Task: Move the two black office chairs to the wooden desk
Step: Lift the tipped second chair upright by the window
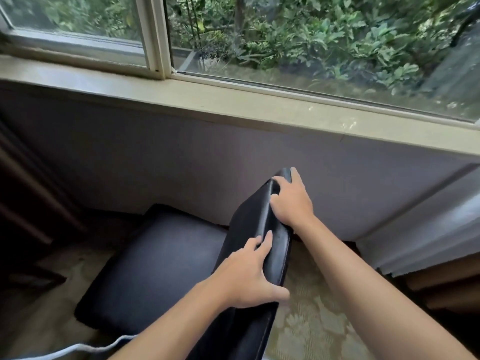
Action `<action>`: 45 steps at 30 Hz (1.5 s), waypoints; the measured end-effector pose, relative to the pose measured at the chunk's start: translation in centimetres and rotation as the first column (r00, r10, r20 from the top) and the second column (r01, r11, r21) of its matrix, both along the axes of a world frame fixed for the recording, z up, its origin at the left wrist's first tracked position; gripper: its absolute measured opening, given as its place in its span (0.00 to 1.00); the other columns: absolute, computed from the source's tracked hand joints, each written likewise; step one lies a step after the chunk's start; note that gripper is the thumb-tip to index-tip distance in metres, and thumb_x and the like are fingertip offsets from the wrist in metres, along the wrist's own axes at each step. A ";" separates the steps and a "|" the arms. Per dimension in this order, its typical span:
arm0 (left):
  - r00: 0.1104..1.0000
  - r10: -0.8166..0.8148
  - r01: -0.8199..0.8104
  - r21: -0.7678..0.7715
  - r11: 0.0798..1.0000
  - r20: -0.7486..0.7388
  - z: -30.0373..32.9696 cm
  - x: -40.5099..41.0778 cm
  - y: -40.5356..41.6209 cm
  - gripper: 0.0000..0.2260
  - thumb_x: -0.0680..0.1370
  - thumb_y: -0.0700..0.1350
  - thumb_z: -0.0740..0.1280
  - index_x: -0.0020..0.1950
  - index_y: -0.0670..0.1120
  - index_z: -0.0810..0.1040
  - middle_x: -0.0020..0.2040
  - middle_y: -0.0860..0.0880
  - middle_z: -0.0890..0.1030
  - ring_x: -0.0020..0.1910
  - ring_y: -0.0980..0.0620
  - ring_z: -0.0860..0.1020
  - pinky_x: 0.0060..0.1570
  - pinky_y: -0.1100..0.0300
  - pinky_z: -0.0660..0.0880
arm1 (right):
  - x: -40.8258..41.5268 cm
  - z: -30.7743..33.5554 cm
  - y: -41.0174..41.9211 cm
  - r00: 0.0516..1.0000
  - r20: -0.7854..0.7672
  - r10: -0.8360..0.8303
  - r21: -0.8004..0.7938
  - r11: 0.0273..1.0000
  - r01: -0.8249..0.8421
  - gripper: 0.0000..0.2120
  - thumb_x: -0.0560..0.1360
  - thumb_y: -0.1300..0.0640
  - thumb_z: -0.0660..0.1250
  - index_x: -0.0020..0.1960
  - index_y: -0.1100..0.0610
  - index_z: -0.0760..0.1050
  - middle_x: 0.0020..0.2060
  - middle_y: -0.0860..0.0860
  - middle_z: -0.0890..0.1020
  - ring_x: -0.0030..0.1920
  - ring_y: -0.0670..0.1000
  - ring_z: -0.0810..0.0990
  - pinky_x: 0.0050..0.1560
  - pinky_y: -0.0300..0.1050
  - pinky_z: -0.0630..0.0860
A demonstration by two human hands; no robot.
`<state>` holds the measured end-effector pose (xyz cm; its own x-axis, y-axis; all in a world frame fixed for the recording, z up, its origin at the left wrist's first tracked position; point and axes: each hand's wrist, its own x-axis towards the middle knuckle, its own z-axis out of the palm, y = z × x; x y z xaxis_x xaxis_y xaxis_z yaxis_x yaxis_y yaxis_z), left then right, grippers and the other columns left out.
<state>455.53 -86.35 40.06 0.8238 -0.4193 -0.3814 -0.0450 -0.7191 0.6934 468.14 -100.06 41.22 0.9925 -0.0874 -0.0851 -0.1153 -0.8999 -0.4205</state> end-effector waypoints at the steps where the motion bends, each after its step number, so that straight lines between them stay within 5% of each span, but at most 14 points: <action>1: 1.000 0.013 -0.013 0.005 1.000 0.010 -0.1 0.3 0.0 0.52 0.60 0.67 0.66 0.76 0.63 0.39 0.77 0.62 0.52 0.72 0.49 0.63 0.65 0.52 0.67 | 0.4 0.0 0.1 1.000 -0.002 0.013 0.012 1.000 -0.013 0.26 0.75 0.59 0.57 0.72 0.47 0.66 0.79 0.49 0.47 0.76 0.52 0.53 0.63 0.51 0.67; 7: 0.992 0.120 -0.120 -0.014 0.993 0.031 -1.0 1.7 -1.2 0.53 0.58 0.69 0.68 0.75 0.67 0.40 0.75 0.65 0.54 0.71 0.49 0.65 0.64 0.52 0.69 | 3.1 -0.2 -0.2 0.992 0.014 0.121 0.015 0.992 -0.122 0.23 0.73 0.56 0.60 0.68 0.50 0.71 0.78 0.51 0.52 0.75 0.53 0.57 0.62 0.50 0.67; 12: 0.983 0.175 -0.176 0.017 0.984 0.045 -0.9 4.0 -2.0 0.51 0.58 0.70 0.68 0.74 0.68 0.41 0.70 0.68 0.56 0.62 0.48 0.69 0.59 0.50 0.72 | 6.0 0.0 -0.4 0.887 0.163 0.432 -0.069 0.902 -0.426 0.18 0.72 0.58 0.61 0.58 0.47 0.81 0.77 0.51 0.60 0.78 0.53 0.46 0.75 0.54 0.48; 15: 0.966 0.249 -0.253 0.048 0.966 0.066 -1.0 5.1 -2.6 0.51 0.59 0.69 0.69 0.74 0.69 0.41 0.67 0.70 0.57 0.55 0.52 0.68 0.54 0.53 0.73 | 8.5 -0.2 -0.2 0.772 0.133 0.621 -0.036 0.782 -0.623 0.14 0.72 0.55 0.60 0.49 0.45 0.83 0.71 0.45 0.71 0.76 0.51 0.57 0.76 0.53 0.44; 18: 0.930 0.361 -0.365 0.047 0.930 0.066 -1.2 6.4 -3.4 0.50 0.59 0.69 0.70 0.71 0.72 0.40 0.65 0.75 0.57 0.56 0.53 0.68 0.52 0.55 0.71 | 11.1 -0.8 -0.5 0.641 0.139 0.755 -0.046 0.652 -0.757 0.17 0.69 0.49 0.53 0.43 0.43 0.81 0.53 0.43 0.84 0.59 0.45 0.76 0.73 0.46 0.51; 20: 0.879 0.477 -0.477 0.017 0.879 -0.003 -0.8 7.1 -4.4 0.49 0.60 0.67 0.71 0.71 0.72 0.43 0.65 0.77 0.57 0.61 0.57 0.68 0.58 0.55 0.70 | 12.9 -1.1 -0.4 0.519 0.125 0.846 -0.155 0.533 -0.832 0.20 0.69 0.48 0.49 0.42 0.45 0.81 0.42 0.46 0.86 0.48 0.46 0.79 0.70 0.44 0.55; 24: 0.662 0.747 -0.749 0.036 0.661 0.064 1.1 7.1 -8.2 0.40 0.64 0.63 0.67 0.74 0.67 0.56 0.68 0.73 0.65 0.66 0.63 0.68 0.63 0.59 0.69 | 15.3 -0.7 -0.4 0.355 0.088 0.931 -0.303 0.364 -0.881 0.16 0.72 0.50 0.51 0.36 0.49 0.76 0.37 0.50 0.83 0.48 0.51 0.77 0.67 0.47 0.59; 28: 0.336 0.803 -0.941 0.133 0.312 0.491 1.3 7.4 -15.2 0.27 0.69 0.60 0.64 0.69 0.61 0.68 0.58 0.62 0.77 0.52 0.54 0.80 0.48 0.55 0.77 | 16.4 -0.6 -0.1 0.272 0.103 0.957 -0.353 0.291 -0.889 0.15 0.72 0.50 0.48 0.32 0.51 0.70 0.36 0.52 0.82 0.48 0.54 0.76 0.65 0.47 0.59; 32: 0.296 0.649 -0.946 0.309 0.098 0.701 0.3 8.9 -16.5 0.22 0.65 0.56 0.78 0.56 0.50 0.83 0.36 0.50 0.80 0.27 0.43 0.80 0.22 0.56 0.73 | 16.9 -0.6 0.7 0.273 0.145 0.951 -0.335 0.306 -0.891 0.14 0.69 0.51 0.51 0.29 0.53 0.69 0.32 0.53 0.81 0.43 0.58 0.77 0.61 0.51 0.63; 35: 0.307 0.621 -0.935 0.351 0.055 0.721 0.5 9.8 -15.6 0.22 0.63 0.58 0.79 0.53 0.49 0.84 0.32 0.49 0.77 0.22 0.43 0.77 0.20 0.58 0.71 | 17.4 -0.8 1.5 0.211 0.182 0.960 -0.376 0.267 -0.887 0.13 0.68 0.60 0.62 0.25 0.55 0.71 0.28 0.56 0.80 0.38 0.61 0.78 0.56 0.55 0.67; 41: 0.247 0.712 -0.953 0.300 0.053 0.657 -0.3 11.0 -15.5 0.23 0.63 0.62 0.78 0.53 0.54 0.83 0.32 0.54 0.75 0.22 0.50 0.76 0.20 0.60 0.70 | 18.9 -1.5 2.8 0.205 0.188 0.961 -0.357 0.261 -0.897 0.13 0.68 0.53 0.52 0.27 0.54 0.63 0.24 0.49 0.69 0.40 0.58 0.76 0.58 0.49 0.62; 45: 0.212 0.749 -0.963 0.265 0.050 0.628 -0.3 11.5 -15.8 0.22 0.64 0.63 0.76 0.53 0.55 0.83 0.33 0.55 0.75 0.25 0.53 0.77 0.21 0.61 0.71 | 19.4 -1.1 2.1 0.165 0.097 0.981 -0.389 0.190 -0.902 0.15 0.70 0.50 0.48 0.29 0.53 0.64 0.29 0.50 0.78 0.42 0.55 0.76 0.60 0.48 0.61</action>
<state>467.02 -102.15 39.76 0.5143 0.8482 0.1266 0.7990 -0.5276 0.2886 487.51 -97.97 40.09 0.2767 0.9595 0.0527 0.9605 -0.2744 -0.0468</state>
